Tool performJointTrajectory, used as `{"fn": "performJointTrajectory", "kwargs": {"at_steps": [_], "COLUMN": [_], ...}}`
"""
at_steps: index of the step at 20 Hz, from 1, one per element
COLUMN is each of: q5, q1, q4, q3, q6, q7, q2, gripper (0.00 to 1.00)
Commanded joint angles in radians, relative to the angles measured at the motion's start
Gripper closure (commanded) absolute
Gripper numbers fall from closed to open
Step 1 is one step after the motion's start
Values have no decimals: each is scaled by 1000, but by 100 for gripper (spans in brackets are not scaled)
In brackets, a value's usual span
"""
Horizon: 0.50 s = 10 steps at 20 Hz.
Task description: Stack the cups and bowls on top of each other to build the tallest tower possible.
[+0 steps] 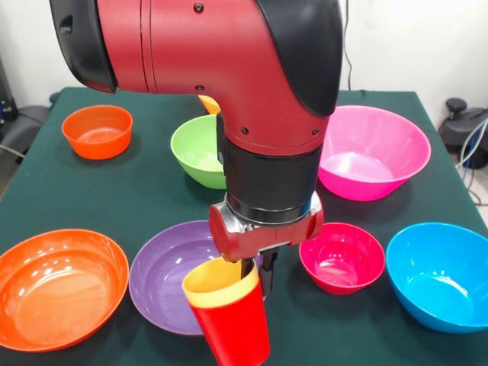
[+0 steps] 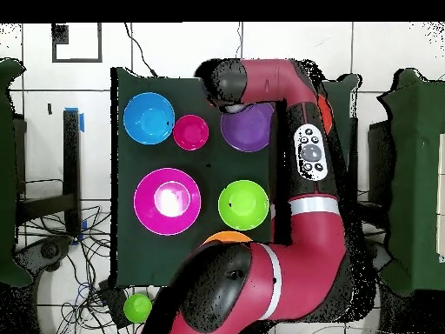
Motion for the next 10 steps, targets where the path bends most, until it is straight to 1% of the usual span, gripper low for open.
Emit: {"fn": "performJointTrajectory", "kwargs": {"at_steps": [1, 6, 10], "q5": [-48, -89, -99], "q1": [-20, -8, -2], "q4": [84, 53, 30], "q3": [-22, -27, -24], "q6": [-45, -40, -41], "q7": [-94, -165, -167], "q2": [28, 32, 37], "gripper": [100, 100, 100]}}
